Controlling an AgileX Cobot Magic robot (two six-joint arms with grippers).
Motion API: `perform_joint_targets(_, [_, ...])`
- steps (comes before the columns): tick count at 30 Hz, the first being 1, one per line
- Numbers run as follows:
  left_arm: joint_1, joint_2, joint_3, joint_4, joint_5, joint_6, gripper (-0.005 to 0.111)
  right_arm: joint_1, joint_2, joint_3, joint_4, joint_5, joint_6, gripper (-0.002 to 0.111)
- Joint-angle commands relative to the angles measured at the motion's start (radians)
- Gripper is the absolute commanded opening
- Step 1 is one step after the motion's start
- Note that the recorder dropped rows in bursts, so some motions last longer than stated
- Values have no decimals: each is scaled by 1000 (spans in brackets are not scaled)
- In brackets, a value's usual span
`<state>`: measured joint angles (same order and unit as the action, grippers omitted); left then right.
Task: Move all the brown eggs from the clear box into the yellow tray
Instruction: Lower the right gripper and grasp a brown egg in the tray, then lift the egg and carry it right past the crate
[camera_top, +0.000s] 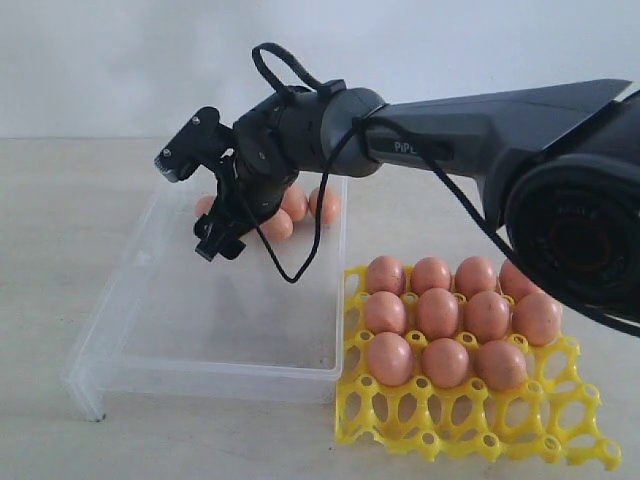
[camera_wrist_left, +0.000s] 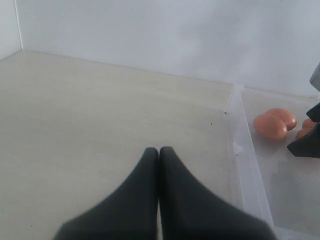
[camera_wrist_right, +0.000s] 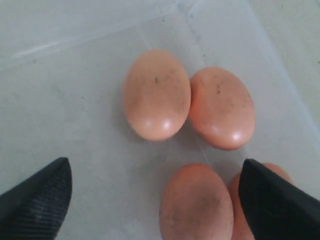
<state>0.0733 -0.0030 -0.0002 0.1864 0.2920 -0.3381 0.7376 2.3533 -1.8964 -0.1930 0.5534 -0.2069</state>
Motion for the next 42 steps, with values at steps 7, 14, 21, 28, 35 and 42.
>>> perform_joint_targets(7, [-3, 3, 0, -7, 1, -7, -4, -9, 13, -6, -126, 71, 207, 84])
perform_joint_targets(14, [-3, 3, 0, -7, 1, -7, -4, -41, 31, -6, -115, 47, 230, 77])
perform_joint_targets(21, [-3, 3, 0, -7, 1, -7, -4, -59, 31, -6, -102, 95, 297, 14])
perform_joint_targets(28, [-3, 3, 0, -7, 1, -7, -4, -57, 11, -6, -34, 258, 293, 0])
perform_joint_targets(35, [-3, 3, 0, -7, 1, -7, -4, -46, -72, -6, 88, 346, 193, 0])
perform_joint_targets(42, [-3, 3, 0, -7, 1, -7, -4, -27, -181, -6, 218, 294, 249, 0])
